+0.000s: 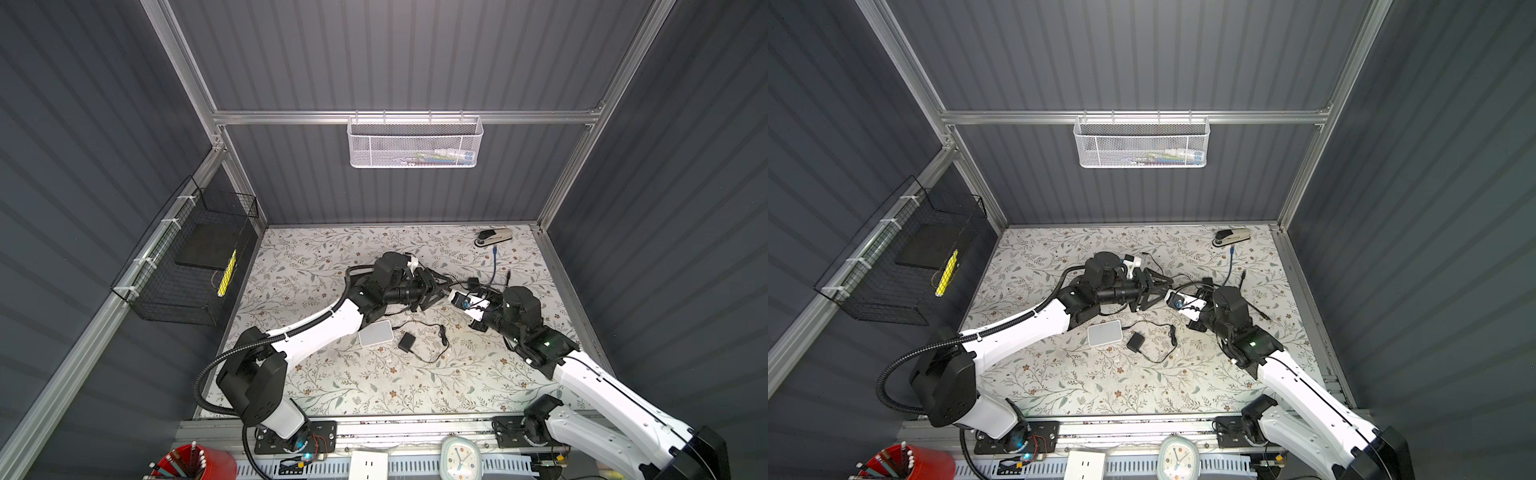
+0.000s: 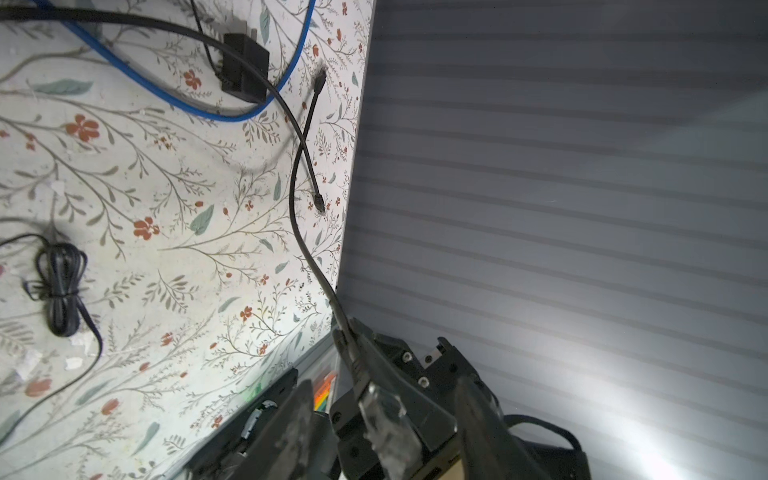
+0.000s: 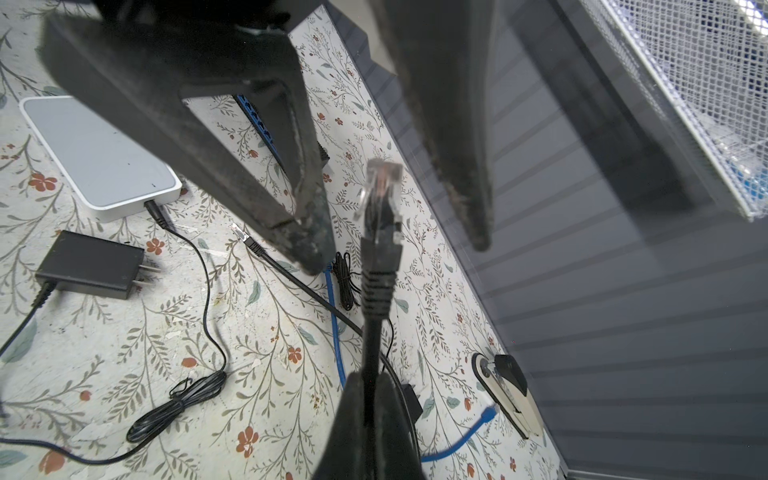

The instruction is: Insert the plug into the switch port

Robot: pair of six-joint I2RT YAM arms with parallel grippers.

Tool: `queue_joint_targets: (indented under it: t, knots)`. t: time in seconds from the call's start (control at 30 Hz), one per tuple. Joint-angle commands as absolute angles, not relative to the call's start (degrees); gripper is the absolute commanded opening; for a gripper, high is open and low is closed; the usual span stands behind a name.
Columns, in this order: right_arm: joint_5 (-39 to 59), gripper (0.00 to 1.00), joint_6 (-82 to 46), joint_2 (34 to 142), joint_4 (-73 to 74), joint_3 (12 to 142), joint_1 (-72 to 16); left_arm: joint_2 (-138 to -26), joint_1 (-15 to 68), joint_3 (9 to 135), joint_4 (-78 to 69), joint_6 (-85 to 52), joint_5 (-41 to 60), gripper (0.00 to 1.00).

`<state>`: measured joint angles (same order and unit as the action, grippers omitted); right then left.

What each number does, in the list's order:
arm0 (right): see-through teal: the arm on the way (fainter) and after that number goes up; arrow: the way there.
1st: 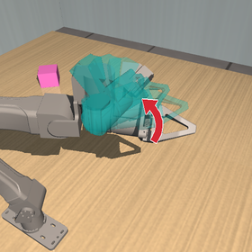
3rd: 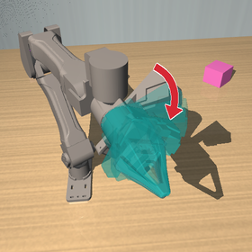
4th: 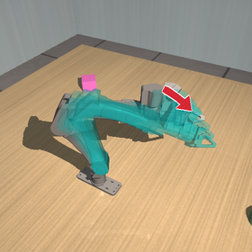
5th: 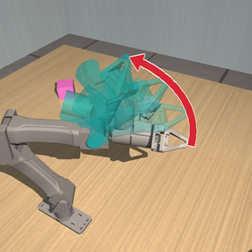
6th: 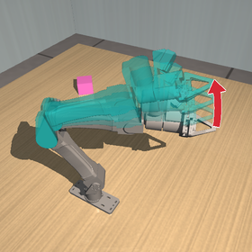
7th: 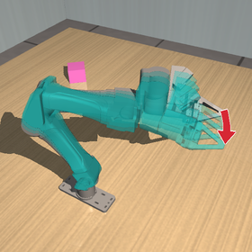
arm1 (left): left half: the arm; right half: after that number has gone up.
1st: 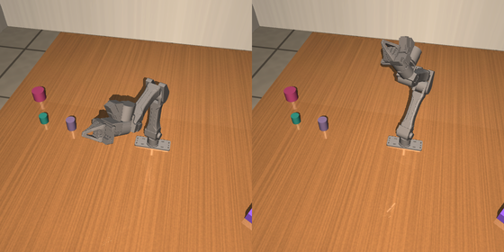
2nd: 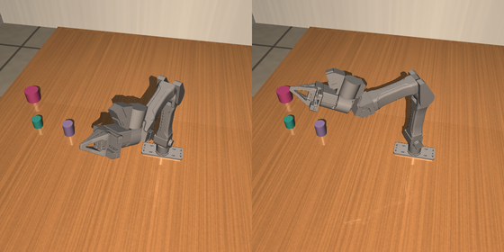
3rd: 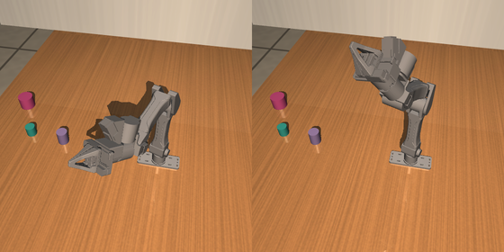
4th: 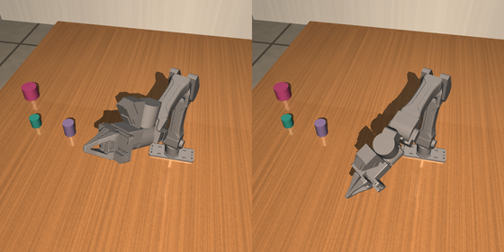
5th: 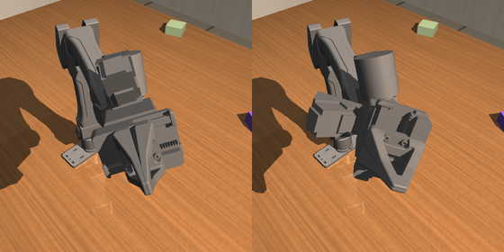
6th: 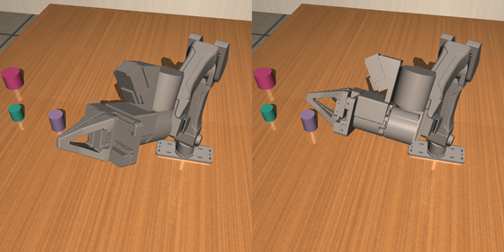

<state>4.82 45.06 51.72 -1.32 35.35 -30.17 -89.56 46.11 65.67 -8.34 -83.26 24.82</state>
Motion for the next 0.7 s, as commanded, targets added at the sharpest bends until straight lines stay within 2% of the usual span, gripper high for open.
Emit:
queue_joint_targets:
  t: [0.0,0.07,0.3,0.47,0.53,0.67]
  knots:
    - [6.1,0.0,45.2,51.9,-0.9,36.3,-30.6,-90.6,46.5,68.2,-5.7,-85.1,24.5,0.4]
    - [6.0,0.0,45.7,52.2,-1.0,36.3,-30.8,-91.1,46.5,68.6,-5.3,-85.5,24.9,0.34]
    - [4.0,0.0,47.8,53.4,-0.8,36.3,-32.1,-93.3,46.5,70.3,-4.1,-85.9,27.1,0.25]
    - [3.2,0.0,47.9,53.7,0.1,36.1,-32.4,-94.1,46.5,71.5,-3.1,-85.0,28.1,0.09]
    - [3.2,0.08,47.9,53.7,0.4,36.0,-32.4,-94.5,46.5,72.5,-2.8,-84.1,28.6,0.06]
    - [3.5,0.34,47.2,53.0,0.8,35.5,-32.4,-95.4,46.3,75.2,-2.2,-79.7,30.1,0.03]
